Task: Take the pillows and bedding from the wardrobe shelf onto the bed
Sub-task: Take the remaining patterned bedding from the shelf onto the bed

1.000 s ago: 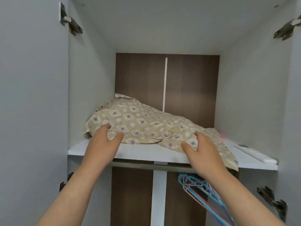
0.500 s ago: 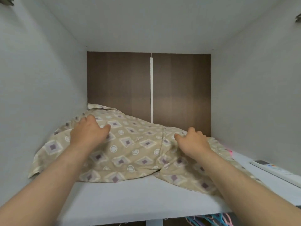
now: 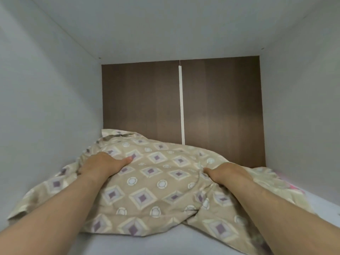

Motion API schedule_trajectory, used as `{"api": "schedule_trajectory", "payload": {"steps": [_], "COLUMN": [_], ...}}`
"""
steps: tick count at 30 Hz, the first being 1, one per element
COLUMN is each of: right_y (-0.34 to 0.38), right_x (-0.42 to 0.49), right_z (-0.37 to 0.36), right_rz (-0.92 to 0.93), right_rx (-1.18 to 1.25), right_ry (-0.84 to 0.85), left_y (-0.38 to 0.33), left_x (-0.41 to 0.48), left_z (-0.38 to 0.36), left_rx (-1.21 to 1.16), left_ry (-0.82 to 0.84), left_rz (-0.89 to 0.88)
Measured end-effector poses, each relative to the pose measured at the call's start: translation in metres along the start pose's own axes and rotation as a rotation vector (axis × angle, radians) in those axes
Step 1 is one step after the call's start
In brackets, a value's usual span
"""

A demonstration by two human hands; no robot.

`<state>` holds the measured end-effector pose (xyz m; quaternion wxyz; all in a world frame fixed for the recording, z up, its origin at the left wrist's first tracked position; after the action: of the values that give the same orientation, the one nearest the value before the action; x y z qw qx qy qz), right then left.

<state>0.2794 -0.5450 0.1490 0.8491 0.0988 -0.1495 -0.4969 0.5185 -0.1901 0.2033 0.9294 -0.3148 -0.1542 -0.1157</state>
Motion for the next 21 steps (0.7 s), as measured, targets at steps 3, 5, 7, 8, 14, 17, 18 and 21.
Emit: {"api": "schedule_trajectory", "payload": {"steps": [3, 5, 7, 8, 14, 17, 18, 21], "right_y": [-0.001, -0.003, -0.003, -0.003, -0.007, -0.012, -0.012, -0.013], "right_x": [0.010, 0.014, 0.014, 0.012, -0.012, -0.027, -0.033, -0.055], "right_z": [-0.002, -0.001, 0.002, 0.003, 0.018, 0.034, 0.042, 0.066], "right_rz": [0.008, 0.026, 0.053, 0.064, 0.123, 0.150, 0.155, 0.155], "right_rx": [0.037, 0.080, 0.104, 0.111, 0.169, 0.287, 0.310, 0.333], "right_ry": [-0.056, -0.103, -0.141, -0.161, -0.316, -0.393, -0.422, -0.520], "left_y": [0.003, 0.002, -0.002, -0.003, 0.003, 0.008, 0.008, 0.006], "left_x": [0.007, 0.010, 0.010, 0.009, -0.001, 0.000, 0.000, -0.006], "left_z": [-0.009, -0.014, -0.016, -0.016, -0.013, -0.003, 0.002, 0.023], "left_rx": [0.023, -0.003, -0.041, -0.052, -0.132, -0.215, -0.247, -0.337], "left_ry": [-0.018, -0.035, -0.064, -0.080, -0.127, -0.099, -0.115, -0.207], "left_rz": [0.034, 0.011, -0.041, -0.063, -0.135, -0.110, -0.123, -0.193]}}
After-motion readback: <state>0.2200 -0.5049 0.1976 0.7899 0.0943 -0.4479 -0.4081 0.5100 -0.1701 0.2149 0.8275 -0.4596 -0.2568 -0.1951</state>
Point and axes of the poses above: each hand's wrist, its own x-axis towards the middle knuckle, its own z-axis out of the back of the hand, y = z × x, the point moved 9 cm from there along x, towards the middle knuckle, and after that the axes turned 8 degrees about -x, right-handed, at the moved point
